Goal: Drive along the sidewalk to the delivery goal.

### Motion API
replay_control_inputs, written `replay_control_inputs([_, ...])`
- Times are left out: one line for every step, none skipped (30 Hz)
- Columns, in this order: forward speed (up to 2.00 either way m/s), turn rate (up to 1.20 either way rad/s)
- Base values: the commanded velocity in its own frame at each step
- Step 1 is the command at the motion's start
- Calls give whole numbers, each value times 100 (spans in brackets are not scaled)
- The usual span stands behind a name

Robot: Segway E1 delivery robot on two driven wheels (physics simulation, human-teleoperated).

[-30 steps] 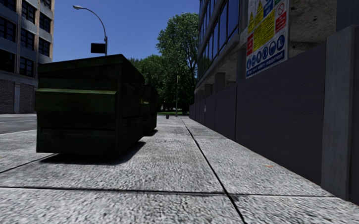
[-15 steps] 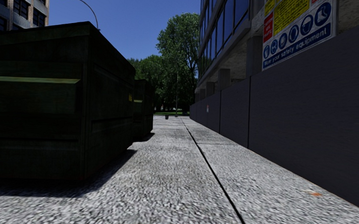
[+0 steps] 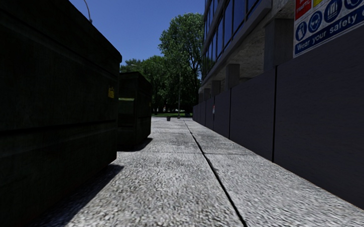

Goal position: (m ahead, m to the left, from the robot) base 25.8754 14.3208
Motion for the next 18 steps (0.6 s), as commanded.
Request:
replay_control_inputs([200,0])
replay_control_inputs([200,0])
replay_control_inputs([200,0])
replay_control_inputs([200,0])
replay_control_inputs([200,0])
replay_control_inputs([200,0])
replay_control_inputs([200,0])
replay_control_inputs([200,0])
replay_control_inputs([200,0])
replay_control_inputs([200,0])
replay_control_inputs([200,0])
replay_control_inputs([200,0])
replay_control_inputs([200,0])
replay_control_inputs([200,0])
replay_control_inputs([200,0])
replay_control_inputs([200,0])
replay_control_inputs([200,0])
replay_control_inputs([200,0])
